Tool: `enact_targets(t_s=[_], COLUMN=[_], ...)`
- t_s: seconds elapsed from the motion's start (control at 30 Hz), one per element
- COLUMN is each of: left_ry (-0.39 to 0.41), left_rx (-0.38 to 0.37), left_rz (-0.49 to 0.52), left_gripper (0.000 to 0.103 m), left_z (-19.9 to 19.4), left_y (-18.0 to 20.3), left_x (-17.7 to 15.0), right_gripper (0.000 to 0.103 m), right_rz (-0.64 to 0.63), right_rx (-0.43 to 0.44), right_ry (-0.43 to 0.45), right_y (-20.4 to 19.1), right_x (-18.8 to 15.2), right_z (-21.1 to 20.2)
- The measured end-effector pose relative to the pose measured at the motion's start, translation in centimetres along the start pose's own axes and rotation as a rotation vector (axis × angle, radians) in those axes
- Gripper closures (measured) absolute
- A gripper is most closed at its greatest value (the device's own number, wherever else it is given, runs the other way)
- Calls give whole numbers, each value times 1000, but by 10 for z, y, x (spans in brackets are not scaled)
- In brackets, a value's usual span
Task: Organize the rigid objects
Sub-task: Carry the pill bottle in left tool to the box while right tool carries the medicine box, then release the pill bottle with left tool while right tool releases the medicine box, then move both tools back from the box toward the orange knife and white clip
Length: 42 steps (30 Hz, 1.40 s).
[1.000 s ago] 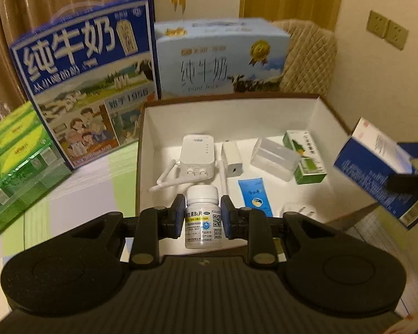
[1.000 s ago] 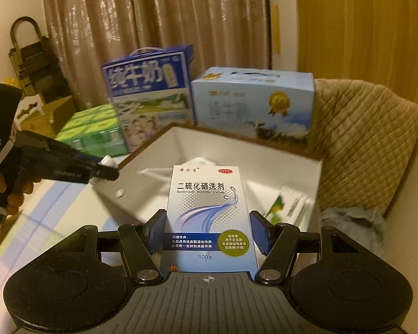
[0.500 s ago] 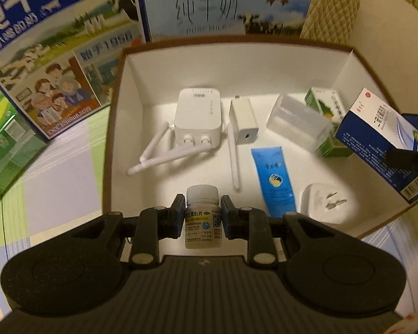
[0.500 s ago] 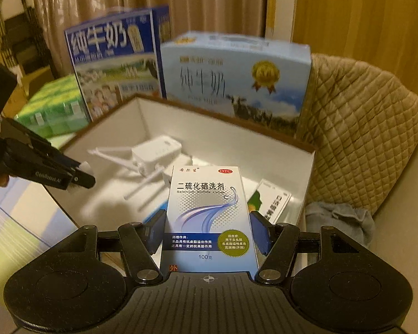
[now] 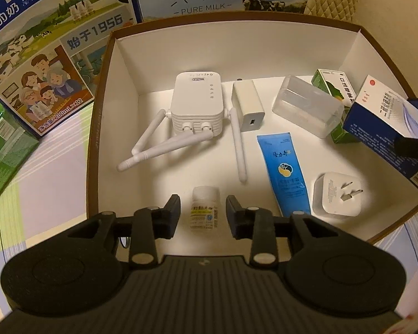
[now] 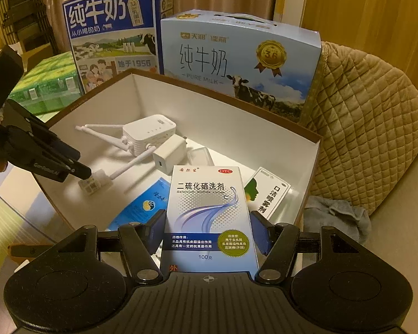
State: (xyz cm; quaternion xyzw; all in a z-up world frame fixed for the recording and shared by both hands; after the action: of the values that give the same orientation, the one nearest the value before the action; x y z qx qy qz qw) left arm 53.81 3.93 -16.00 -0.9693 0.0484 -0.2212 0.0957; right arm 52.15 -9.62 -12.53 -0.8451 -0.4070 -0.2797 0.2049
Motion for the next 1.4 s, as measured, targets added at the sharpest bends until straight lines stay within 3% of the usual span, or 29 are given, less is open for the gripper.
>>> enact_targets(t_s=[0.4, 1.03, 1.4], left_ry=[64, 181, 207], left_rx=[-23, -66, -81], left_rz=[18, 8, 9], left_gripper=[70, 67, 67], left_z=[-24, -89, -125], left_y=[0, -4, -10], left_x=[2, -13, -55], right_gripper=[38, 33, 33], right_rz=[-68, 131, 193], right_rx=[-110, -62, -4], right_ry=[1, 93, 115], right_y=[-3, -25, -73], right_x=[-3, -17, -33], right_z=[6, -51, -69])
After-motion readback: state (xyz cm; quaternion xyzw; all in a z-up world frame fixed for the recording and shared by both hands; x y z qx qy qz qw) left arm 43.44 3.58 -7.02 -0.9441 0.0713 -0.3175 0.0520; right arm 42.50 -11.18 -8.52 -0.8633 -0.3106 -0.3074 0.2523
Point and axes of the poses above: each gripper's, at about its wrist camera, not at the fingertips, and z roughly the way its jaws point, y to its right, x to its top, the point moved 8 cm from there along z, roughly the way its jaws point, and after that the axes turned 11 degrees about x, right-handed, at the moved point
